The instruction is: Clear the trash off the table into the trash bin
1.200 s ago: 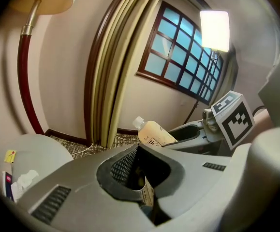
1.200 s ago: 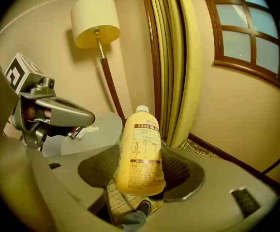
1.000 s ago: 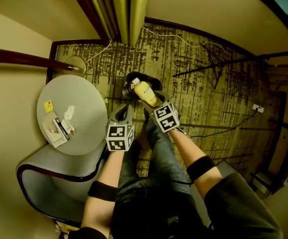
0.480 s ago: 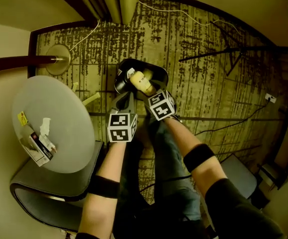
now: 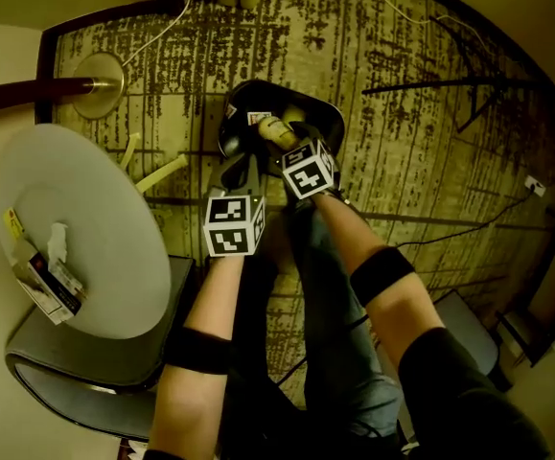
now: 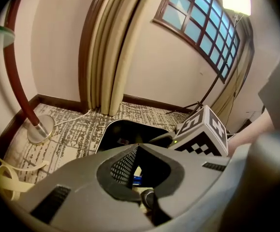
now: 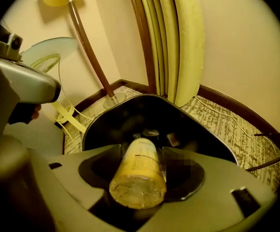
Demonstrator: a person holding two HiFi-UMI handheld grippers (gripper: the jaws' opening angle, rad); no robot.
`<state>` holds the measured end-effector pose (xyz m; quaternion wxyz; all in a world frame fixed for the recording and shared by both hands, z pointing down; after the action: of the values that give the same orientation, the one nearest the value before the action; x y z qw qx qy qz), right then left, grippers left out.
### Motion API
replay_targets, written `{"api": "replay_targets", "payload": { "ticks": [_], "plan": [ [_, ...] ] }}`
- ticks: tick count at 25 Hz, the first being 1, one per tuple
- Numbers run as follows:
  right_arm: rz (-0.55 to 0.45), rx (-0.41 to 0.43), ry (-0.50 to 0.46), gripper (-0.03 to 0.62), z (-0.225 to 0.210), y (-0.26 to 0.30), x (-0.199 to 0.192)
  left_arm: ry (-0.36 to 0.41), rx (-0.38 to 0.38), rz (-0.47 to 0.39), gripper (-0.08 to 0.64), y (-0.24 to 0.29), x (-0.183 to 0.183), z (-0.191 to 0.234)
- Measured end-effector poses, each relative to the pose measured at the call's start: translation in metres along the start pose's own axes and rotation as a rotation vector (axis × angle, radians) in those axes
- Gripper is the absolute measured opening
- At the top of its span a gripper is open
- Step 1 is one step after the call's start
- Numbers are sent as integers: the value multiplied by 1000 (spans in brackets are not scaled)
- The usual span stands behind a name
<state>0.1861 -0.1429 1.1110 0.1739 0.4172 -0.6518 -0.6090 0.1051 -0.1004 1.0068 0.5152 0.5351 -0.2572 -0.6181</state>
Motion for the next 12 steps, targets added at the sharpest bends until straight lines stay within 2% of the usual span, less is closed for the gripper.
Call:
{"api": "replay_targets", "payload": {
  "ticks": [1, 3, 6, 9, 10, 11, 12],
  "plan": [
    [0, -4, 0, 266, 0, 5, 1, -5, -2, 0, 0, 1, -3, 1],
    [14, -11, 1, 304, 0, 13, 3, -21, -12, 4, 0, 1, -6, 2],
    [34, -33, -6, 304, 0, 13, 4, -41, -9, 9, 0, -3, -11, 7],
    [26, -33, -4, 304, 2, -7, 7, -46, -3, 4, 0, -14, -9, 5],
    [24, -33, -5, 296, 2, -17, 8, -48, -6, 1, 0, -21, -6, 2],
    [22, -32, -4, 262, 2, -27, 9, -50, -12, -1, 0, -28, -1, -3],
    [20, -33, -1, 264, 2, -38, 10, -52, -20, -2, 0, -36, 4, -9]
  ]
}}
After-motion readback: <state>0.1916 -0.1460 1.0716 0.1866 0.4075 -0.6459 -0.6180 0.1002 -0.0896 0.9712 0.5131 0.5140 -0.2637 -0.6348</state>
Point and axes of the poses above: the fingertips, and each gripper's own axes: y forward along the fingers, z to its left, x out of its top, the point moved 3 cm from there along -y, backward along the fingers, and after that the axes turned 13 degrees about z, right-handed, at the moved point
